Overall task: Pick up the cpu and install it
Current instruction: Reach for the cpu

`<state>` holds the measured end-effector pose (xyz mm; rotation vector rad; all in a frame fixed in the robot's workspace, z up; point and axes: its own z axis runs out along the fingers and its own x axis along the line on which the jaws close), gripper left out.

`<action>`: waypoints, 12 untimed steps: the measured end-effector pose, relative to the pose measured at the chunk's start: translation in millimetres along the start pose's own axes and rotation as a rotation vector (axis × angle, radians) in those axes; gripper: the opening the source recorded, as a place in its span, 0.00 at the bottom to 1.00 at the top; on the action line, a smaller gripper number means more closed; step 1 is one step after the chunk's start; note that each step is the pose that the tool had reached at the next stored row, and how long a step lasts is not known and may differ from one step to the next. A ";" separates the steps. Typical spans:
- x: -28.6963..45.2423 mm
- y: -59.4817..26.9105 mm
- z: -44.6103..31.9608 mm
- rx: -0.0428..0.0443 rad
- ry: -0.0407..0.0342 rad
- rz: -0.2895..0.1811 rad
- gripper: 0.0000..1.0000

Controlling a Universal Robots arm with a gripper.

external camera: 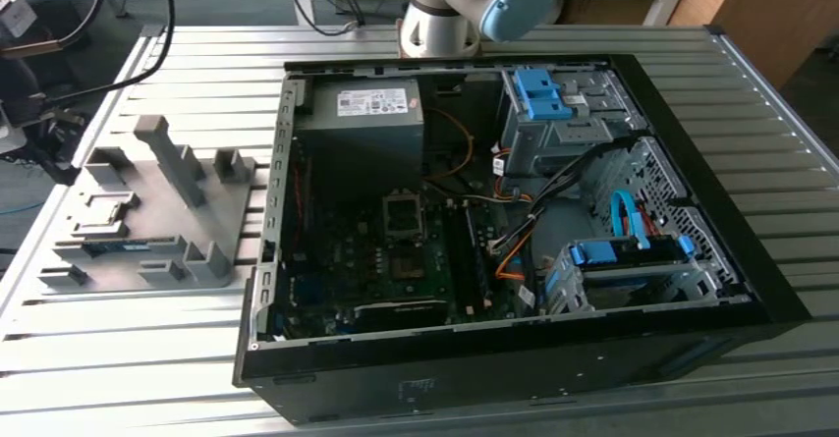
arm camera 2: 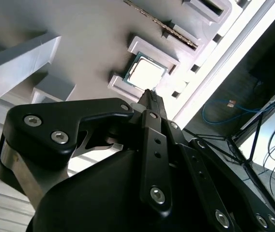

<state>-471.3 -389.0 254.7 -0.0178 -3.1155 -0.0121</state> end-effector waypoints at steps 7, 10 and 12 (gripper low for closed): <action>-1.2 2.2 12.5 -0.0001 0.0016 0.000 0.10; -1.5 2.5 18.0 -0.0002 0.0023 0.000 0.10; -1.5 2.5 21.6 -0.0002 0.0027 0.000 0.10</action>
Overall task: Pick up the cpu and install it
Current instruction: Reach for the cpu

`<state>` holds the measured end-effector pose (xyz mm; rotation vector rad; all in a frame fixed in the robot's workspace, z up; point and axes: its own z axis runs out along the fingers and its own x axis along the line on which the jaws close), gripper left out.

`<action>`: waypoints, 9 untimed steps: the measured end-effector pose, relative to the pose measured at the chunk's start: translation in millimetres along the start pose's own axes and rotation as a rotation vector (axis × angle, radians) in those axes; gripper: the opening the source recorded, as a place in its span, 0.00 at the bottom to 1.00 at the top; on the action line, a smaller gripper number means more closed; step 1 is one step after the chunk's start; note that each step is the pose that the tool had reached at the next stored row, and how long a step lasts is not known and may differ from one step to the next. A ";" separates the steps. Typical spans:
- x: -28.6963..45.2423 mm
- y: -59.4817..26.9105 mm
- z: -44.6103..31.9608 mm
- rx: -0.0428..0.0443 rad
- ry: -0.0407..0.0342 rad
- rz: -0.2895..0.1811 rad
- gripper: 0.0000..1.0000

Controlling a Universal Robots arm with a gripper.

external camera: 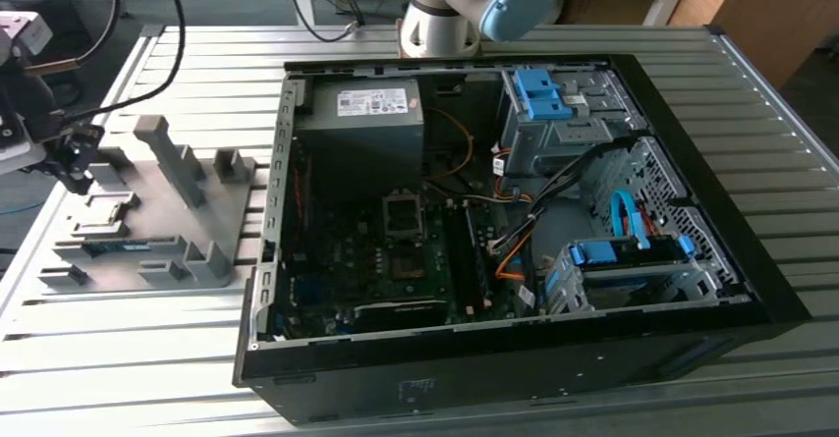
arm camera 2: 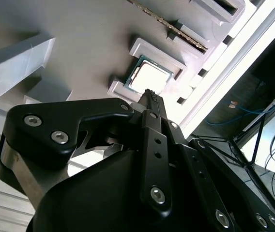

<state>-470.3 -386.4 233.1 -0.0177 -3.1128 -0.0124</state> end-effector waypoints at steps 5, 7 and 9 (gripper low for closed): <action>-0.2 -0.1 9.1 0.0001 0.0014 0.000 0.10; -0.3 -0.1 12.7 0.0000 0.0018 0.000 0.10; -0.5 -0.1 16.3 0.0000 0.0020 0.000 0.10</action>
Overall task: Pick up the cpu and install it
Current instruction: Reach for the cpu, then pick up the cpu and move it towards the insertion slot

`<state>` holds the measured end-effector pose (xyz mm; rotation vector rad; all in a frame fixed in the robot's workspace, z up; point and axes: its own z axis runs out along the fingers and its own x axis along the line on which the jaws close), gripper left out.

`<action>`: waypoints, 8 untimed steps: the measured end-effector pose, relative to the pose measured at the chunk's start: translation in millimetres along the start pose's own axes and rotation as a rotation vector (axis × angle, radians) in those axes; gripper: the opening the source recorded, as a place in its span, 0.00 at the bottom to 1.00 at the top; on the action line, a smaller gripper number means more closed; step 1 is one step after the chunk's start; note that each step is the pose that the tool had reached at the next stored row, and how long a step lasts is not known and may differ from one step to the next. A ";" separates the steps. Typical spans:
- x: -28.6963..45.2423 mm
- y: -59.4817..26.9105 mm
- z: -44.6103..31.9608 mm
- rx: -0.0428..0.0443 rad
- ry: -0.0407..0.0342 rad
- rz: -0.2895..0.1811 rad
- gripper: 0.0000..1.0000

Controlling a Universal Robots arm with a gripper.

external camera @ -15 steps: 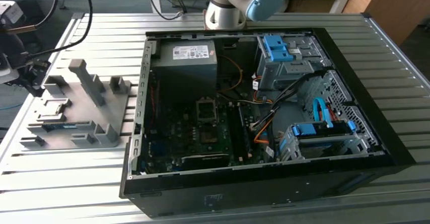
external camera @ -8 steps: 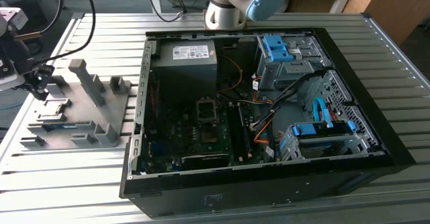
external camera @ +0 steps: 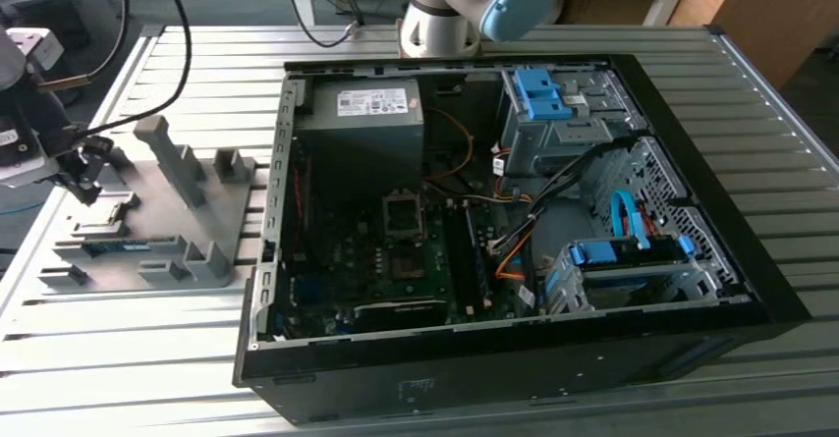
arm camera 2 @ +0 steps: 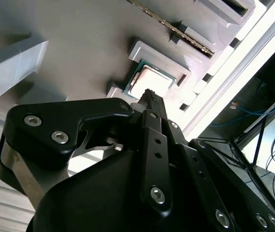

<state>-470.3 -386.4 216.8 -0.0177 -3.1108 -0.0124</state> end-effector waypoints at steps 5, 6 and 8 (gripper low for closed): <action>-0.1 0.0 2.3 -0.0010 0.0004 0.000 0.10; -0.1 0.0 2.3 -0.0011 0.0004 0.000 0.10; -0.1 0.0 2.3 -0.0012 0.0003 0.000 0.10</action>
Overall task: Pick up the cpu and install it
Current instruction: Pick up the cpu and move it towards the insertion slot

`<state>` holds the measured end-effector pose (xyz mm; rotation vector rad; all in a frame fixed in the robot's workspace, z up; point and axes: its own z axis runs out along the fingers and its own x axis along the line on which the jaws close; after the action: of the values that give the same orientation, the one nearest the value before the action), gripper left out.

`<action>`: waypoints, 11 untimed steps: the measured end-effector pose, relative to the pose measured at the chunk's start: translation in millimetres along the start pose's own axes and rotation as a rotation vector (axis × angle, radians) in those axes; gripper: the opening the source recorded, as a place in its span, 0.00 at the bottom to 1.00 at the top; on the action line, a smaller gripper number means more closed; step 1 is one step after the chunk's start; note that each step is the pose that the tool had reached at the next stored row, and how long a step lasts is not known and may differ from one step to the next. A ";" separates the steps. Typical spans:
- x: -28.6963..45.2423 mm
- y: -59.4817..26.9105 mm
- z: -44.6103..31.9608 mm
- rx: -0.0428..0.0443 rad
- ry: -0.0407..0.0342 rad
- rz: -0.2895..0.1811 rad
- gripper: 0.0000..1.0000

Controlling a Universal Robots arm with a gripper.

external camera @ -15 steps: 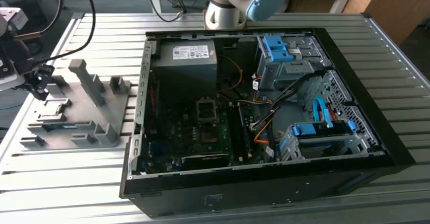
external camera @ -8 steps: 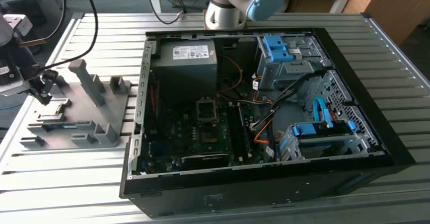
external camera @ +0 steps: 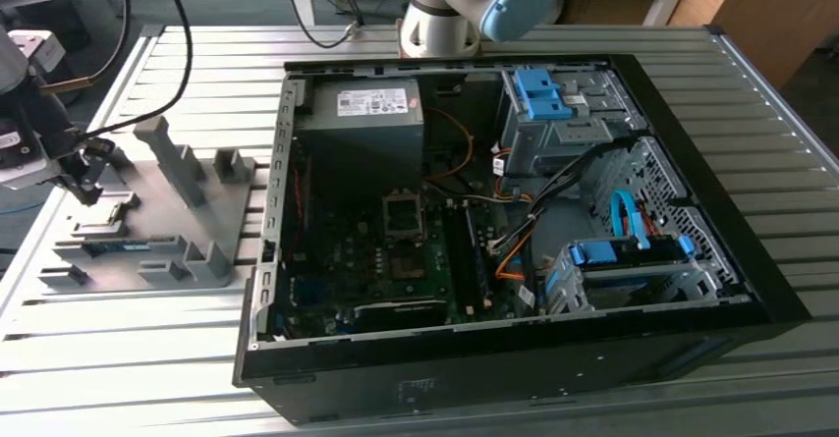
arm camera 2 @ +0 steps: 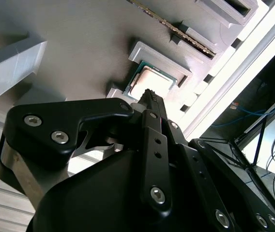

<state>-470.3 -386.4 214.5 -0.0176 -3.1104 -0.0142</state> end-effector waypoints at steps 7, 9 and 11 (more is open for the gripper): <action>0.0 0.0 0.0 -0.0003 0.0000 0.000 0.11; 0.0 0.0 0.0 -0.0005 0.0000 0.000 0.16; 0.0 0.0 0.0 -0.0006 0.0000 0.000 0.23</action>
<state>-470.3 -386.4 214.5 -0.0177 -3.1104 -0.0150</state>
